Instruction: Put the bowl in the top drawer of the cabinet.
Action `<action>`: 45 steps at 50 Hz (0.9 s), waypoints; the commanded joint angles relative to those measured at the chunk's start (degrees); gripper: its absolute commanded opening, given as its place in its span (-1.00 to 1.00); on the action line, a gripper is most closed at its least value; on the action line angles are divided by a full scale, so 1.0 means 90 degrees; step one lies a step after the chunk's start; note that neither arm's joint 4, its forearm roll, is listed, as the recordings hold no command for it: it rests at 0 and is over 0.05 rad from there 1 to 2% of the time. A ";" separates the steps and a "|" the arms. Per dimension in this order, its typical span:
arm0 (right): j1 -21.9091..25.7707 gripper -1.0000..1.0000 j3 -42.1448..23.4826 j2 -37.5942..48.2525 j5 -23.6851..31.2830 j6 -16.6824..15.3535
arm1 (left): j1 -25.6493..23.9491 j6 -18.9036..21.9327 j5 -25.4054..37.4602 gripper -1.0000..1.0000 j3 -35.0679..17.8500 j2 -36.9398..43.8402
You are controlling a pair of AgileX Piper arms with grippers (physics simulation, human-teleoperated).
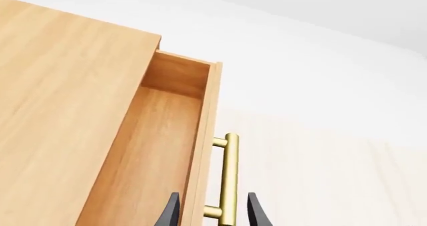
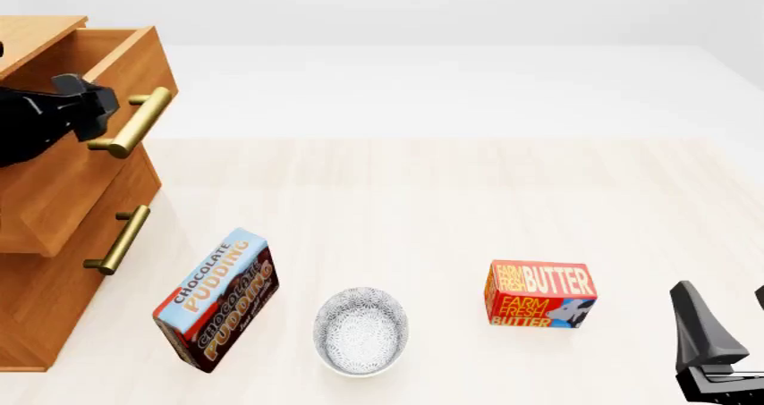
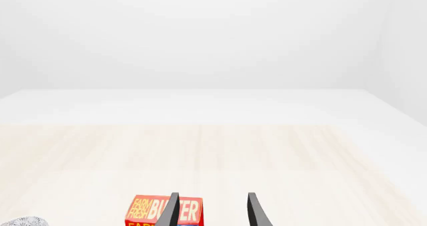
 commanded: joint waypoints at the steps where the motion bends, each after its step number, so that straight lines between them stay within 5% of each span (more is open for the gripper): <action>1: 0.0000 1.00 0.0000 0.0001 0.0000 0.0000 | -0.0102 -0.0087 0.0001 1.00 0.0056 0.0143; 45: -0.0002 1.00 0.0000 0.0000 0.0000 0.0000 | -0.1281 -0.0294 0.0197 1.00 0.0063 0.0104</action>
